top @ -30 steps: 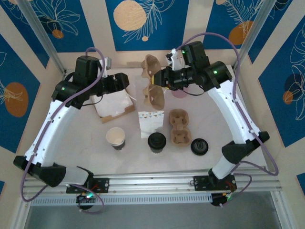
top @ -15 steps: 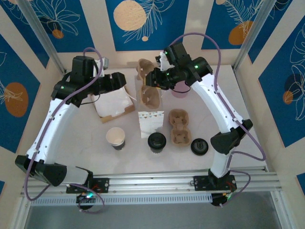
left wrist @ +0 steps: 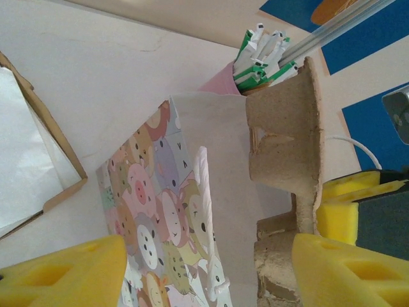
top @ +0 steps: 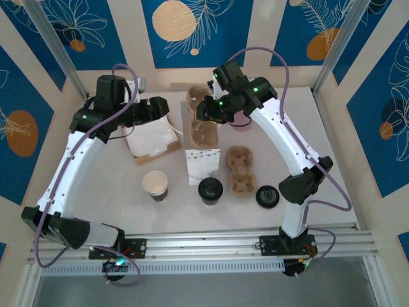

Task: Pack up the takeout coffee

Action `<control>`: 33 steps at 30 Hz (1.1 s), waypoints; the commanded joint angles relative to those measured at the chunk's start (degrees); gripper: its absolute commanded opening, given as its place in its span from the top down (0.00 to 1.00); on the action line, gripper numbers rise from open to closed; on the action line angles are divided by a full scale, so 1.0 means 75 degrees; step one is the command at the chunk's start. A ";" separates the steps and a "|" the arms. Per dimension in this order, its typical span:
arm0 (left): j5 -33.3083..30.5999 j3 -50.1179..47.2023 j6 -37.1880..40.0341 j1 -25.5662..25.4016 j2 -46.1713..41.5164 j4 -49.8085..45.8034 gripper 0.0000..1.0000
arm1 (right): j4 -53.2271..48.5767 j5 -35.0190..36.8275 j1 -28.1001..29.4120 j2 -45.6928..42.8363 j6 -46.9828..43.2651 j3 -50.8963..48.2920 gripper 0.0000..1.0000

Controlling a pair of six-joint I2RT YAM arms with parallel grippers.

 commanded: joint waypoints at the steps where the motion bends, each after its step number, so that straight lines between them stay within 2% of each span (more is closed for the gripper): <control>1: 0.0230 -0.0083 0.0066 0.0109 0.0144 0.0218 0.32 | -0.0306 0.0200 0.0114 0.0142 -0.0127 0.0253 0.64; 14: 0.0283 -0.0035 0.0114 0.0238 0.0447 0.0531 0.35 | -0.0960 0.0595 0.0357 0.0762 -0.0212 0.0881 0.64; 24: 0.0695 -0.0281 -0.0003 0.0262 0.0602 0.0956 0.55 | -0.1637 0.0998 0.0437 0.1240 -0.0304 0.1589 0.64; 33: 0.0895 -0.0478 -0.0017 0.0262 0.0586 0.1038 0.79 | -0.1734 0.1062 0.0422 0.1323 -0.0327 0.1600 0.64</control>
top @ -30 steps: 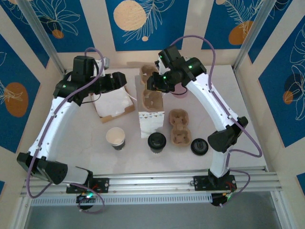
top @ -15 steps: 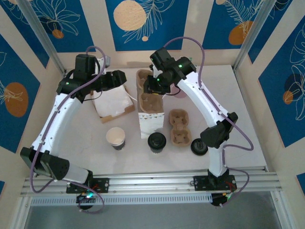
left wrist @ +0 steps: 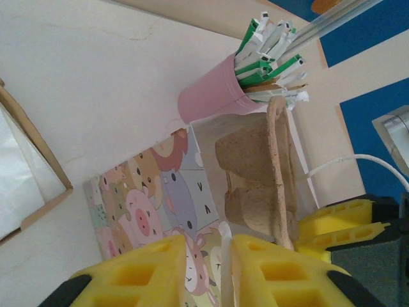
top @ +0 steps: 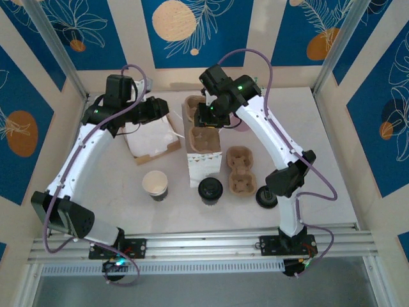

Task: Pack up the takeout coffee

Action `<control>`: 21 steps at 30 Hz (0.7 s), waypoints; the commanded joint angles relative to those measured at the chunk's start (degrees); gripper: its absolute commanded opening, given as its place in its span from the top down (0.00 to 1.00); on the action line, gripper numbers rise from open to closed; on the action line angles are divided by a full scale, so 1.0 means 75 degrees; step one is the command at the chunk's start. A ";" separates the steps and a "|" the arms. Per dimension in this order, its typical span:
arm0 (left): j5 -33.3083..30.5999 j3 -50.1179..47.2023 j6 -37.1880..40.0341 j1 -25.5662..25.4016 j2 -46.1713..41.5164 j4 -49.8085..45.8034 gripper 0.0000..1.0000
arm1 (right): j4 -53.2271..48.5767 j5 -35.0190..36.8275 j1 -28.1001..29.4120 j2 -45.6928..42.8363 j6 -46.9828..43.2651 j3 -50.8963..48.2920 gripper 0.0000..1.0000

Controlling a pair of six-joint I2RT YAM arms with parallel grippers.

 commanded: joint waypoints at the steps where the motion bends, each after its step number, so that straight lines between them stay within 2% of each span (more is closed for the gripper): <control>1: 0.0293 -0.0117 -0.0009 0.0096 -0.0069 0.0199 0.82 | -0.0274 0.0065 0.0026 0.0182 -0.0091 0.0255 0.64; 5: 0.0315 -0.0278 -0.0044 0.0098 -0.0171 0.0272 0.93 | -0.0386 0.0062 0.0071 0.0305 -0.0125 0.0402 0.64; 9: 0.0350 -0.0396 -0.0067 0.0088 -0.0212 0.0323 0.99 | -0.0462 0.0043 0.0107 0.0411 -0.0149 0.0462 0.64; 21: 0.0224 -0.0508 -0.0091 0.0091 -0.0346 0.0324 1.00 | -0.0924 0.0352 0.0269 0.0721 -0.0242 0.0854 0.64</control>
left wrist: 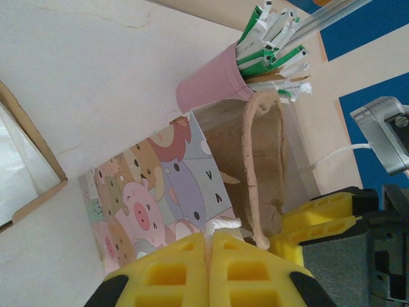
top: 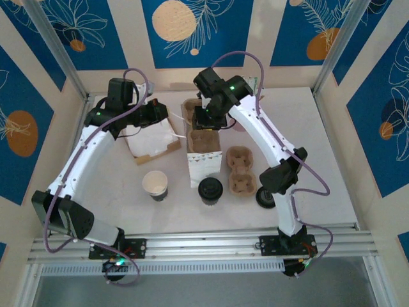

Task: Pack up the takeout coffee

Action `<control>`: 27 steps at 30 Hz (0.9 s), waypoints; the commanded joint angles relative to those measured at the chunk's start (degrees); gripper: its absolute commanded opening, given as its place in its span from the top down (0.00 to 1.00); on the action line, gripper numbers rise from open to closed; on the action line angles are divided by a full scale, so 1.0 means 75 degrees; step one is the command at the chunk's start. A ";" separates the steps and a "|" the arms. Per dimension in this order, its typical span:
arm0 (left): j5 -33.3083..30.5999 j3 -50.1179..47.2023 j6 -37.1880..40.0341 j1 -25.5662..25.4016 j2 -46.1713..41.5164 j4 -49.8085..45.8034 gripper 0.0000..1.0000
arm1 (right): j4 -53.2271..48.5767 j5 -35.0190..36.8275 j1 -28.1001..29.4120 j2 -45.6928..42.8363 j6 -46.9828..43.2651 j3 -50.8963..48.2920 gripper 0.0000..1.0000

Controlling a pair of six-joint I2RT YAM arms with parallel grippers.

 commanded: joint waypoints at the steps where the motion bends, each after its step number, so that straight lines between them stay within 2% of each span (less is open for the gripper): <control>1: 0.0028 -0.0071 0.0007 0.0096 -0.0231 0.0057 1.00 | -0.0456 0.0147 0.0151 0.0099 -0.0106 0.0317 0.64; 10: -0.0043 -0.0143 -0.0024 0.0094 -0.0256 0.0078 1.00 | -0.0559 0.0532 0.0369 -0.0089 -0.0173 0.0367 0.64; 27: -0.0202 -0.0177 -0.0043 0.0090 -0.0311 0.0026 1.00 | -0.0317 0.0078 0.0098 -0.0428 -0.0322 -0.0533 0.65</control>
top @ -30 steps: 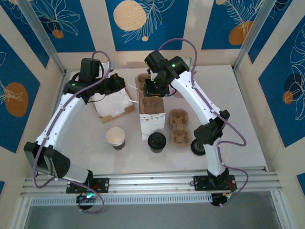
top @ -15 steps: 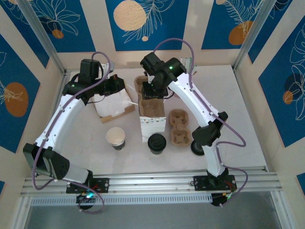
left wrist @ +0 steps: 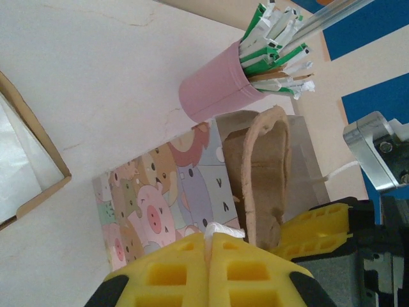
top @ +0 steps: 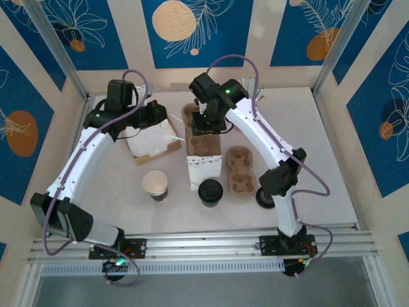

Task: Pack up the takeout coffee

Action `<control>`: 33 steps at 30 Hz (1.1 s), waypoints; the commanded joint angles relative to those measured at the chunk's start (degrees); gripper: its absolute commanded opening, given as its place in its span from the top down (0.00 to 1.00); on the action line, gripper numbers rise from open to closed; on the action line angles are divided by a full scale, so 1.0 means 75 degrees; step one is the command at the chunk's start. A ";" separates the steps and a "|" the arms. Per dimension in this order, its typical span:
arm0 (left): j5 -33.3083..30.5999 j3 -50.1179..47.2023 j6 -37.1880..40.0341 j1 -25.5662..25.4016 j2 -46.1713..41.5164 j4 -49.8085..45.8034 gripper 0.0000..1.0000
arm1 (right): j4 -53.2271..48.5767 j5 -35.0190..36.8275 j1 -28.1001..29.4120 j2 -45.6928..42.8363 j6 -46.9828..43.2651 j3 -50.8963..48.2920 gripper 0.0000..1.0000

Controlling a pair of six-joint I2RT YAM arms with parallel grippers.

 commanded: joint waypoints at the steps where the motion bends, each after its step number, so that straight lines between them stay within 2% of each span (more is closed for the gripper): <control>1: -0.0183 -0.0040 -0.0028 0.0090 -0.0204 0.0019 1.00 | -0.0201 -0.0257 -0.0035 -0.0331 -0.0159 -0.0134 0.65; 11: -0.0406 -0.0180 -0.0132 0.0097 -0.0344 0.0136 0.99 | 0.0228 -0.0526 0.0051 -0.1014 -0.0376 -0.0816 0.65; 14: -0.0547 -0.0171 -0.0100 0.0087 -0.0398 0.0086 0.86 | 0.0255 -0.0660 -0.0036 -0.1017 -0.0358 -0.0874 0.65; 16: -0.0697 -0.0055 0.0061 0.0098 -0.0464 -0.0049 0.63 | 0.0153 -0.0662 -0.0087 -0.0966 -0.0343 -0.0833 0.65; 20: -0.1122 0.0487 0.0441 0.0098 -0.0464 -0.0455 0.28 | -0.0116 -0.0641 -0.0121 -0.0813 -0.0365 -0.0600 0.65; 26: -0.1756 0.1690 0.1370 0.0168 -0.0105 -0.1010 0.00 | -0.0285 -0.0659 -0.0175 -0.0782 -0.0388 -0.0475 0.65; 33: -0.1145 0.3161 0.2127 0.0169 0.1275 -0.1683 0.00 | -0.0537 -0.0607 -0.0320 -0.0728 -0.0400 -0.0330 0.65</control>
